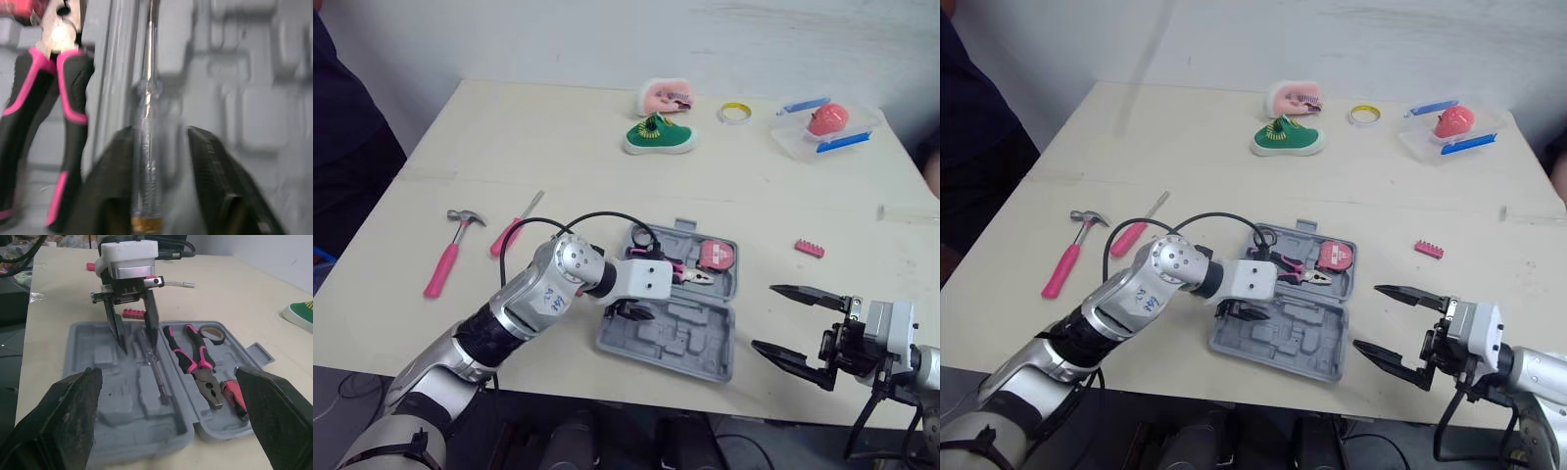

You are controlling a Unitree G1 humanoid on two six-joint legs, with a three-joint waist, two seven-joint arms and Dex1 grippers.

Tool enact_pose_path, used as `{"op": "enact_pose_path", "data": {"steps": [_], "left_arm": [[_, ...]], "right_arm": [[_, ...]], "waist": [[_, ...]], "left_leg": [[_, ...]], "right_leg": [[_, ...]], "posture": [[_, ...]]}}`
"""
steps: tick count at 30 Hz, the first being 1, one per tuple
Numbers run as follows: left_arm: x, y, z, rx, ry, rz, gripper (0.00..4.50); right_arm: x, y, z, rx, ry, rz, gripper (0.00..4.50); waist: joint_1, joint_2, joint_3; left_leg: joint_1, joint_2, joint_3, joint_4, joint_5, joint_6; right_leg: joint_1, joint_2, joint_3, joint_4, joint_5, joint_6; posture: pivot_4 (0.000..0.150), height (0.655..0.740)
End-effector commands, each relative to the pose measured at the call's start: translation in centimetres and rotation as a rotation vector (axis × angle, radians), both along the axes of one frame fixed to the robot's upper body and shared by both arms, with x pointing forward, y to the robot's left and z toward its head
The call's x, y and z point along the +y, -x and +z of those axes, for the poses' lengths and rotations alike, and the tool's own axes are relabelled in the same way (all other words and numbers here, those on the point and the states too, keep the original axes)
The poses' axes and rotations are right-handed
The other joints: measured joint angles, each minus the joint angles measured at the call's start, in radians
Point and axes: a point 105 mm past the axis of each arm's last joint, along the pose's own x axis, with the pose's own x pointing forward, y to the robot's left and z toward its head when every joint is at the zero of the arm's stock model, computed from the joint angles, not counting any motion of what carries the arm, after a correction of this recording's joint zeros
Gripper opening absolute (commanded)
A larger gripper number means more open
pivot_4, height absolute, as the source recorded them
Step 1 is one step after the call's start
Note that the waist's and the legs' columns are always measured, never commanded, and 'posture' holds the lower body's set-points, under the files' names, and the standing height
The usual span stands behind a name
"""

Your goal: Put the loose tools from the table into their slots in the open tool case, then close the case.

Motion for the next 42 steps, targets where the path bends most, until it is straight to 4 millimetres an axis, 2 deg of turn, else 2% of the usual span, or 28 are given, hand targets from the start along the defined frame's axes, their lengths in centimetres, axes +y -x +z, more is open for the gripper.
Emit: {"op": "enact_pose_path", "data": {"steps": [1, 6, 8, 10, 13, 15, 17, 18, 22, 25, 28, 33, 42], "left_arm": [[-0.2, 1.2, 2.5, -0.053, 0.067, -0.089, 3.94], [0.1, 1.1, 3.5, -0.057, 0.179, -0.090, 3.94], [-0.1, 0.8, 4.4, -0.093, 0.293, -0.128, 3.94], [-0.3, 0.6, 5.4, -0.019, 0.486, -0.107, 3.39], [0.2, -0.2, 5.4, 0.036, 0.630, -0.072, 2.15], [0.7, -0.7, 4.0, 0.031, 0.597, -0.052, 1.13], [0.9, -0.8, 3.1, 0.046, 0.597, -0.045, 0.29], [0.8, -1.0, 2.7, 0.062, 0.620, -0.025, 0.03], [0.7, -0.6, 0.1, 0.099, 0.588, -0.006, 0.03], [0.3, -0.4, -0.2, 0.130, 0.622, 0.024, 0.03], [0.4, -0.2, -1.7, 0.175, 0.555, 0.053, 0.03], [0.5, -1.7, -1.9, 0.102, 0.565, 0.106, 0.03], [0.8, -0.6, -6.2, 0.235, 0.401, 0.131, 0.03]], "right_arm": [[-0.4, 0.4, 0.2, -0.027, 0.003, 0.000, 4.50], [-0.7, 0.7, -0.2, -0.024, 0.003, 0.005, 4.50], [-0.9, 0.8, -0.5, -0.021, 0.000, 0.003, 4.50], [-1.3, 0.9, -0.9, -0.015, -0.002, -0.001, 4.50], [-1.8, 1.0, -1.4, -0.015, -0.005, -0.008, 4.50], [-2.1, 1.0, -1.6, -0.018, -0.006, -0.016, 4.50], [-2.3, 1.1, -1.7, -0.021, -0.010, -0.029, 4.50], [-2.4, 1.1, -1.8, -0.022, -0.010, -0.032, 4.50], [-2.4, 1.3, -2.0, -0.020, -0.007, -0.037, 4.50], [-2.3, 1.4, -1.9, -0.016, -0.009, -0.035, 4.50], [-2.0, 1.5, -1.9, -0.007, -0.008, -0.033, 4.50], [-1.6, 1.4, -1.5, -0.008, -0.009, -0.034, 4.50], [-0.9, 0.7, -0.3, -0.009, -0.004, -0.040, 4.50]], "waist": [[-0.002, 0.000, 0.000], [-0.002, 0.000, 0.000], [-0.001, 0.000, 0.000], [-0.001, 0.000, 0.000], [0.000, 0.000, 0.000], [0.000, 0.000, 0.000], [-0.002, 0.000, 0.000], [-0.001, 0.000, 0.000], [-0.001, 0.000, 0.000], [0.000, 0.000, 0.000], [0.000, 0.001, 0.000], [0.000, 0.001, 0.000], [0.000, 0.003, -0.002]], "left_leg": [[0.000, 0.000, 0.000, 0.000, 0.000, 0.000], [0.000, 0.000, 0.000, 0.000, 0.000, 0.000], [0.001, 0.000, 0.000, 0.000, 0.000, 0.000], [0.001, 0.000, 0.000, 0.001, 0.000, 0.000], [0.001, 0.000, 0.000, 0.002, 0.000, 0.001], [0.001, 0.000, 0.000, 0.002, 0.000, 0.001], [0.001, 0.000, 0.000, 0.001, 0.000, 0.001], [0.001, 0.000, 0.000, 0.001, 0.000, 0.001], [0.001, 0.000, 0.000, 0.002, 0.000, 0.001], [0.001, 0.000, 0.000, 0.001, 0.000, 0.001], [0.001, 0.000, 0.000, 0.001, 0.000, 0.001], [0.001, 0.000, 0.000, 0.001, -0.001, 0.000], [0.002, 0.000, 0.000, 0.001, -0.001, 0.000]], "right_leg": [[0.000, 0.000, 0.000, 0.000, 0.000, 0.000], [0.000, 0.000, 0.000, 0.000, 0.000, 0.000], [0.000, 0.000, 0.000, 0.000, 0.000, 0.000], [0.000, 0.000, 0.000, 0.000, 0.000, 0.000], [0.001, -0.001, -0.001, 0.000, 0.000, 0.000], [0.001, -0.001, -0.001, 0.001, 0.000, 0.000], [0.001, -0.001, -0.001, 0.001, 0.000, 0.000], [0.001, 0.000, -0.001, 0.001, 0.000, 0.000], [0.001, -0.001, -0.001, 0.001, 0.000, 0.000], [0.001, -0.001, -0.001, 0.001, 0.000, 0.000], [0.001, -0.001, -0.001, 0.001, 0.000, 0.000], [0.001, -0.001, -0.001, 0.001, 0.000, 0.000], [0.002, -0.001, -0.001, 0.001, 0.000, 0.000]], "posture": [[0.150, 0.7400], [0.150, 0.7400], [0.150, 0.7400], [0.150, 0.7400], [0.150, 0.7400], [0.150, 0.7400], [0.150, 0.7400], [0.150, 0.7400], [0.150, 0.7400], [0.150, 0.7400], [0.150, 0.7400], [0.150, 0.7400], [0.150, 0.7400]]}}
